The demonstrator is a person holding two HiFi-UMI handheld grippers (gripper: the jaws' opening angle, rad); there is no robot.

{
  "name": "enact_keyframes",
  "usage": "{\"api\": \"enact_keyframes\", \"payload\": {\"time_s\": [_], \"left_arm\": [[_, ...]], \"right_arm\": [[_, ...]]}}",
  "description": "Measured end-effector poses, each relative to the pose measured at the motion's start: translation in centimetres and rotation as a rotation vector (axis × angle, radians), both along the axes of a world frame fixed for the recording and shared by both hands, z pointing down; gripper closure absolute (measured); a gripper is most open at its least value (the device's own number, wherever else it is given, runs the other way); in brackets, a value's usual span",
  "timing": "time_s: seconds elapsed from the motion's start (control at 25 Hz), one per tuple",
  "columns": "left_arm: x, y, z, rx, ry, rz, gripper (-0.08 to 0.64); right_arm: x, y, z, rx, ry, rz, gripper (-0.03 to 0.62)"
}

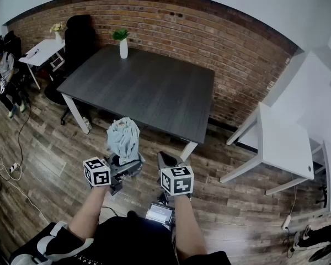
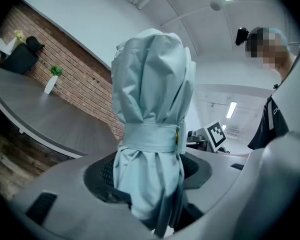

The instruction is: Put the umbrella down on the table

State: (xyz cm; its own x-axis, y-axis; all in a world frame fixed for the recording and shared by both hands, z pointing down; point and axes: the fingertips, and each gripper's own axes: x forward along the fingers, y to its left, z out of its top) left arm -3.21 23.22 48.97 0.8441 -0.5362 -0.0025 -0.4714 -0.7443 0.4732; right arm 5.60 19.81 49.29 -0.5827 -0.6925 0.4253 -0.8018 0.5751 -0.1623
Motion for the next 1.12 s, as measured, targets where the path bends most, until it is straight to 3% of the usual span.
{"api": "enact_keyframes", "payload": {"time_s": [1.12], "left_arm": [[-1.1, 0.2, 0.7, -0.01, 0.015, -0.001, 0.307]], "right_arm": [[-1.0, -0.1, 0.2, 0.004, -0.041, 0.037, 0.583]]}}
